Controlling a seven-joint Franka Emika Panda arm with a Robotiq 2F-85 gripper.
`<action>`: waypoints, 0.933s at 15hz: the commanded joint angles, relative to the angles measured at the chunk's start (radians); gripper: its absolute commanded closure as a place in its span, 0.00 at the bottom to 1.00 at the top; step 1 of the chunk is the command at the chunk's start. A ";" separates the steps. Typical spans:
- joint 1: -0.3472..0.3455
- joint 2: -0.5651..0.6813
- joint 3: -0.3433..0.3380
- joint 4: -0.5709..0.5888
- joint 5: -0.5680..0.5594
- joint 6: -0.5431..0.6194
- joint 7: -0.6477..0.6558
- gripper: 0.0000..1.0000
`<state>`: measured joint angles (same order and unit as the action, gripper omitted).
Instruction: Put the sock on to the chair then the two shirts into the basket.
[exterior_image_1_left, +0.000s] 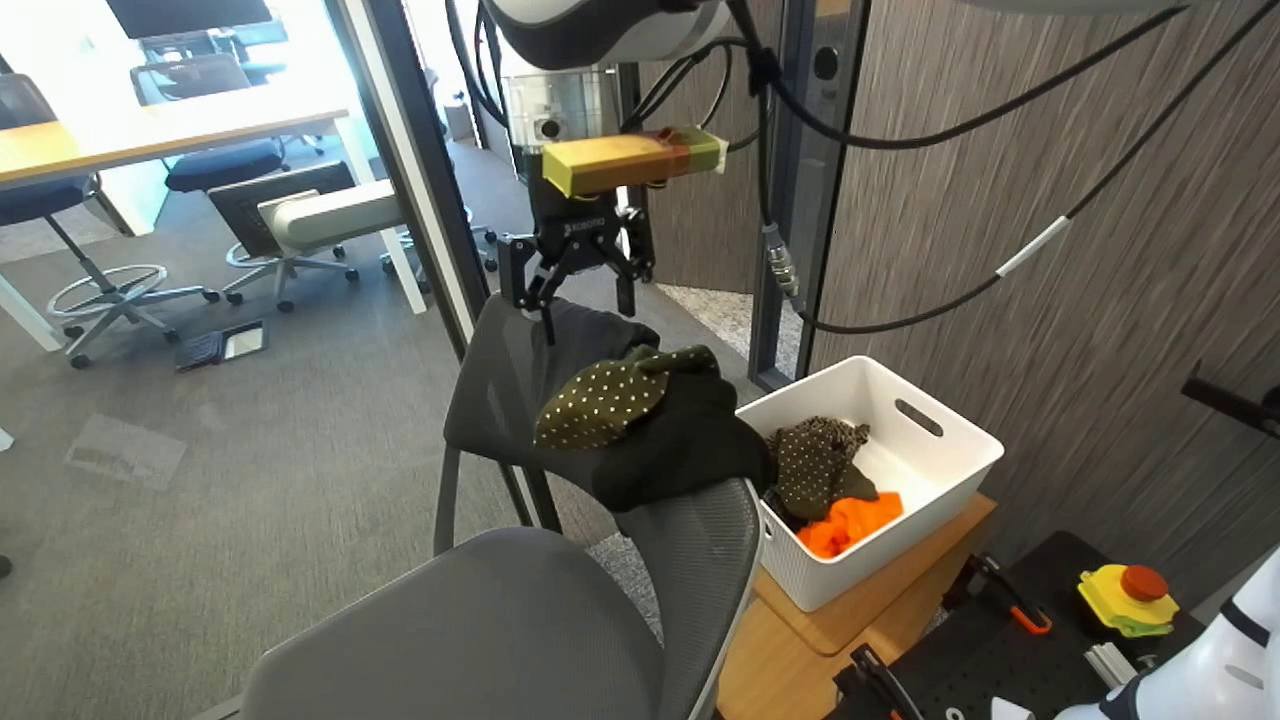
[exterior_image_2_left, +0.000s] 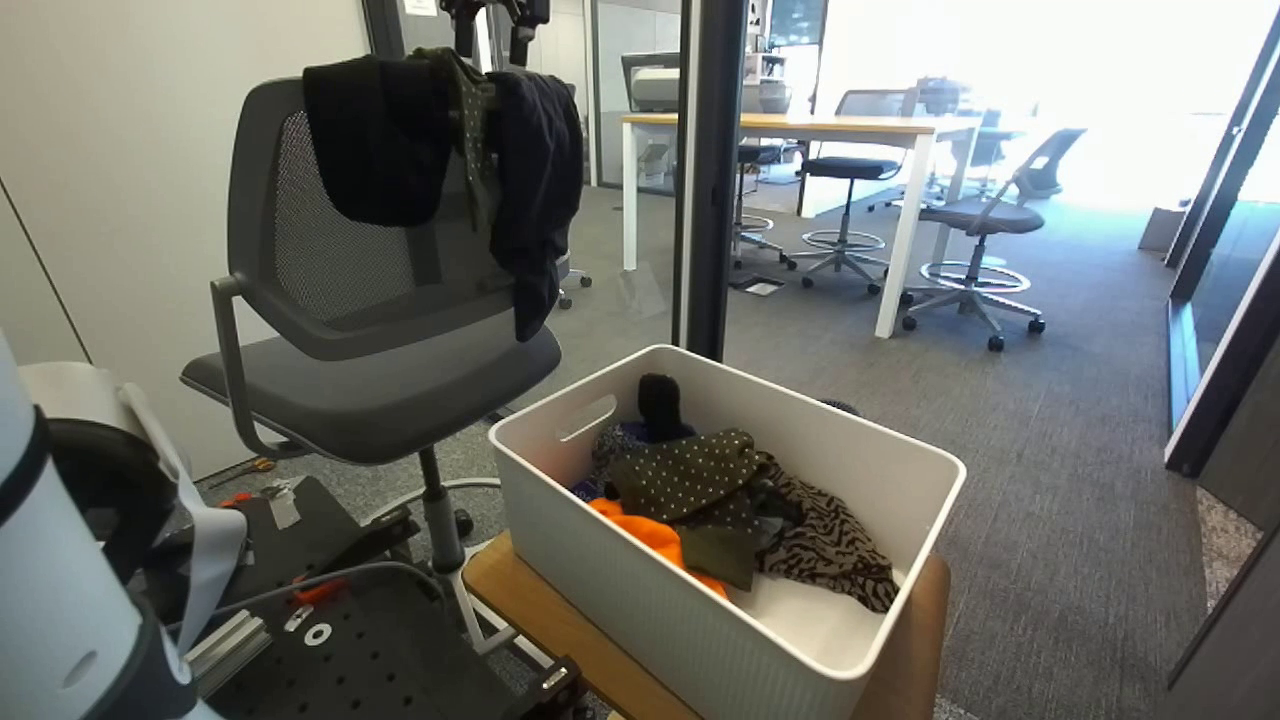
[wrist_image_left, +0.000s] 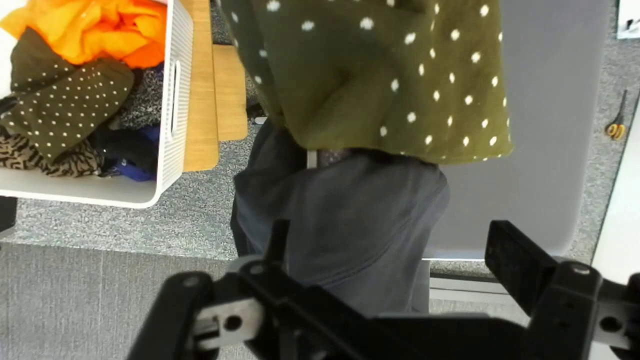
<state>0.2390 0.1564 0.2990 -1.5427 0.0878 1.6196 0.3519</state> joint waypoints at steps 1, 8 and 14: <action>0.038 0.064 -0.027 0.112 -0.049 -0.033 -0.015 0.00; 0.030 0.102 -0.081 0.208 0.077 -0.058 0.218 0.00; 0.028 0.202 -0.140 0.271 0.100 0.013 0.469 0.00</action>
<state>0.2599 0.2865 0.1900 -1.3521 0.1682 1.6080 0.7055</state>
